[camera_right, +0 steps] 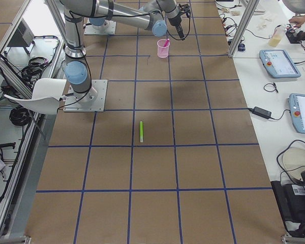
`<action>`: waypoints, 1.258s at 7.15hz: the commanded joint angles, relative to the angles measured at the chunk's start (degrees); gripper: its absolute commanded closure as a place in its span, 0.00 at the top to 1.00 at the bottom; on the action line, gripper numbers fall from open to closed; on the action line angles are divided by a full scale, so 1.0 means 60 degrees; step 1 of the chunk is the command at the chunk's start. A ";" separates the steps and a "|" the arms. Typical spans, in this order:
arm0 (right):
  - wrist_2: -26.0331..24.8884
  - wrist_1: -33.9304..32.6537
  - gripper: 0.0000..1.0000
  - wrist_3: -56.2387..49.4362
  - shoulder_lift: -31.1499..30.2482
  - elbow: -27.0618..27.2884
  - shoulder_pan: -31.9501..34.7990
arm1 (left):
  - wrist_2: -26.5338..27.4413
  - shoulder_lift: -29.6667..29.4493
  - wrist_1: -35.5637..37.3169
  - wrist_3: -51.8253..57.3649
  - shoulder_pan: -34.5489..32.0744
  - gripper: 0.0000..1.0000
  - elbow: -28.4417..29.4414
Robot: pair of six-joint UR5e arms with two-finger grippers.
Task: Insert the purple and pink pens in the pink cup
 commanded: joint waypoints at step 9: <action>-0.1628 0.7562 1.00 0.0665 -0.1631 -0.1559 -0.1390 | 0.2641 -0.2585 0.0343 -0.2589 -0.5841 0.00 -0.0252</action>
